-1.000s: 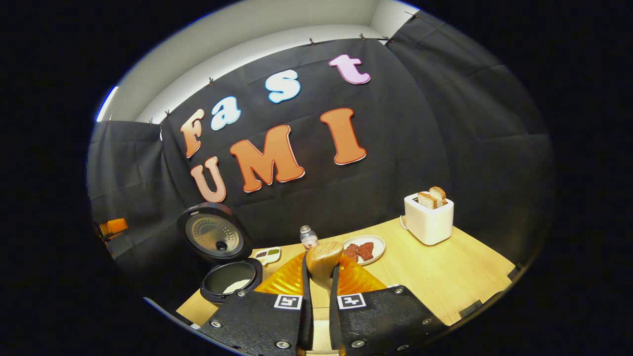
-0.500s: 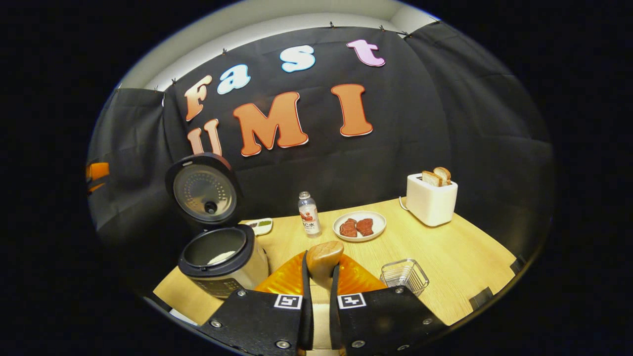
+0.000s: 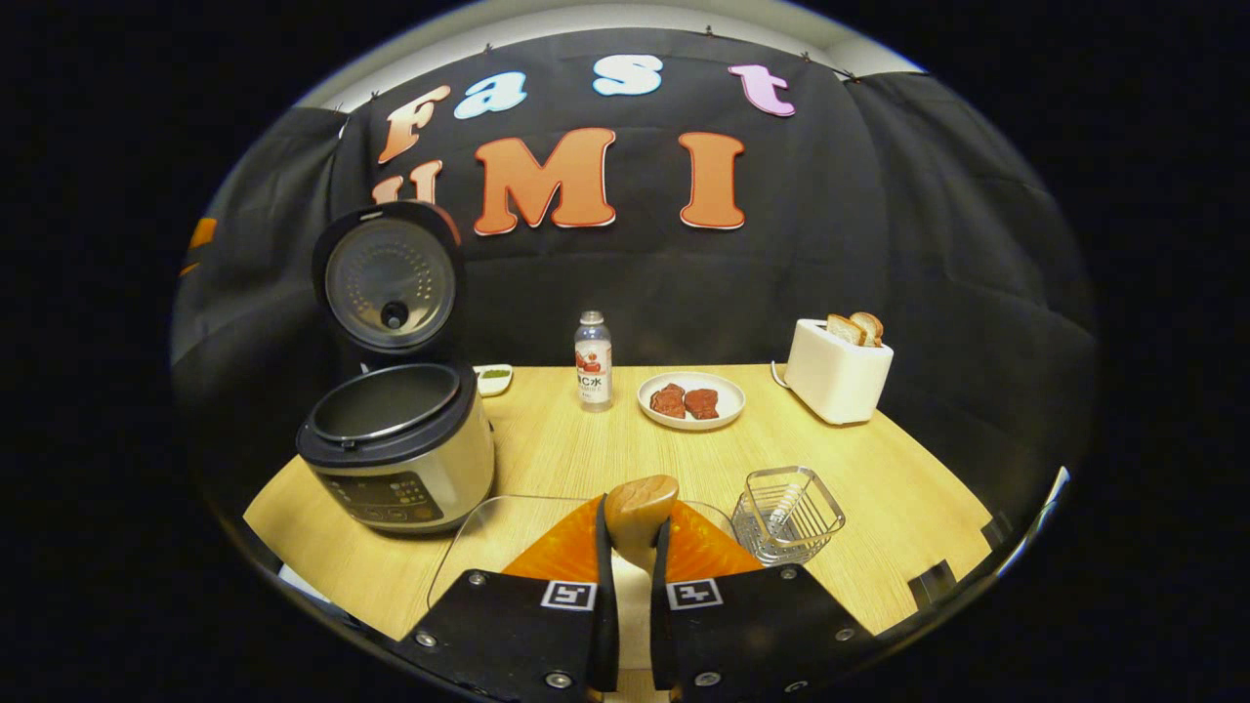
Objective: Close the left gripper, press the button to open the rice cooker; take a wooden spoon from the chopstick holder with the right hand, scoop a spoonful of rice and pour it into the rice cooker, then put the wooden spoon back into the chopstick holder.
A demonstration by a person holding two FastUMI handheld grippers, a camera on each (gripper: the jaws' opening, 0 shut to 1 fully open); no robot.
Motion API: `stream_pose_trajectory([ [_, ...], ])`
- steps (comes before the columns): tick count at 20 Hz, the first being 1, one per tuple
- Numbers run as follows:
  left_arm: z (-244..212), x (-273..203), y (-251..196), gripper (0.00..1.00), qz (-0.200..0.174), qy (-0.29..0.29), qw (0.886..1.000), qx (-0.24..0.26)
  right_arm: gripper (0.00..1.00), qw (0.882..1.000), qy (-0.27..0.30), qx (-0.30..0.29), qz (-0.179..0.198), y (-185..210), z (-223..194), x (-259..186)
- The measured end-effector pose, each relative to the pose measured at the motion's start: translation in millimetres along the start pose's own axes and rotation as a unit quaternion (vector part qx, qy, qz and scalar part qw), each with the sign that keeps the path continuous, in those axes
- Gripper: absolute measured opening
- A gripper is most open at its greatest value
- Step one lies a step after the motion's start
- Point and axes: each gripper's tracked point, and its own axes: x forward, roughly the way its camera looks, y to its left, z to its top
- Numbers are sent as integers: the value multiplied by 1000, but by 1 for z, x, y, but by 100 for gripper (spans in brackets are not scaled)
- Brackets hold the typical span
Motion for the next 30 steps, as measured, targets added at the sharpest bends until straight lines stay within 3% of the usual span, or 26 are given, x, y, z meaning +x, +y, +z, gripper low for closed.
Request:
stream_pose_trajectory([
  [4,-7,1,3,100,-6,7,1000,-12,12,999,14,38,6,16,-3,-15],
  [6,-10,2,8,100,-6,9,1000,-16,12,996,18,86,21,27,-4,-19],
  [11,-15,1,10,100,-7,17,999,-30,12,967,20,244,66,50,-4,-12],
  [16,-13,2,6,100,-8,15,1000,-23,12,943,22,327,58,40,-5,-3],
  [19,-13,3,2,100,-13,15,1000,-23,12,905,36,420,53,26,-11,6],
  [22,-11,5,-1,100,-14,13,1000,-18,12,855,42,514,57,14,-18,2],
  [27,-7,9,-8,100,-16,9,1000,-22,12,800,21,596,59,-9,-10,0],
  [30,-5,10,-15,100,-19,7,1000,-23,12,779,11,624,56,-22,1,-4],
])
